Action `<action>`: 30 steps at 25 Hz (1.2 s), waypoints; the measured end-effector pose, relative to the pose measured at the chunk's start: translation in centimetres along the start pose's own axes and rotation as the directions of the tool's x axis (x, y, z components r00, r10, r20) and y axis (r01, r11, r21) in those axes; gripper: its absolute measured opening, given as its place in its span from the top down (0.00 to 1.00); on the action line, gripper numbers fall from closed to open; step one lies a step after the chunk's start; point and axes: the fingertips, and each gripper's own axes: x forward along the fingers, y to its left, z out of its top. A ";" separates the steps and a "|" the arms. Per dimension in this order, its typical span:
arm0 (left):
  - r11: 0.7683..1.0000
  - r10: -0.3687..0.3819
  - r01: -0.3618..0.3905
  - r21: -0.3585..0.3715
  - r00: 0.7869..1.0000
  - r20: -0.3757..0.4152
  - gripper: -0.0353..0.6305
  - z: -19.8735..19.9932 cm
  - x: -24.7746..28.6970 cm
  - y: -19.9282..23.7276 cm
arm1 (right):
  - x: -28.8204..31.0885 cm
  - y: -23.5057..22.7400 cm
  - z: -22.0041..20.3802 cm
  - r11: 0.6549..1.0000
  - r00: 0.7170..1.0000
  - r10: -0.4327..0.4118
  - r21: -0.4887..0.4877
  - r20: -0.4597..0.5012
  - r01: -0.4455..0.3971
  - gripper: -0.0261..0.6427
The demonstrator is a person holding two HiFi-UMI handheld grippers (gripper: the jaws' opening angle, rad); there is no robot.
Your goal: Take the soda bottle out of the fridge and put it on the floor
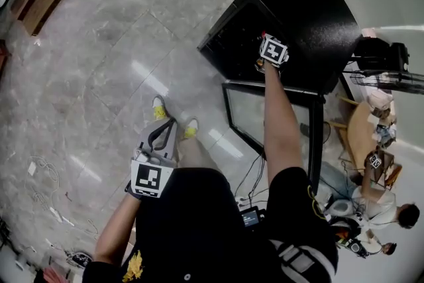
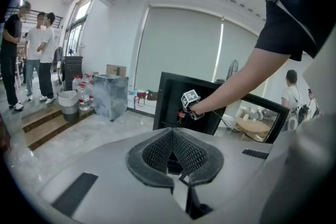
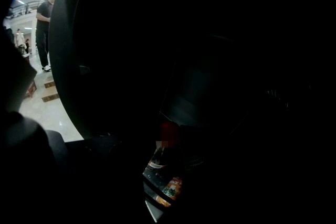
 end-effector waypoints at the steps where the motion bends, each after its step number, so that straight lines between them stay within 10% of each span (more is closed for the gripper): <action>1: 1.000 0.000 0.000 0.000 1.000 0.003 0.92 0.1 0.0 0.0 | -0.1 0.1 -0.1 1.000 1.000 0.009 -0.011 -0.005 -0.009 0.79; 20: 0.999 0.039 -0.038 -0.014 0.997 0.059 0.92 0.7 -1.7 -2.3 | -10.4 5.7 -1.0 0.960 0.966 0.248 -0.155 0.075 -0.235 0.78; 30: 0.988 0.146 -0.141 -0.063 0.986 0.084 0.92 -0.8 -2.8 -0.2 | -16.6 14.6 -7.4 0.788 0.867 0.492 -0.383 -0.077 -0.482 0.78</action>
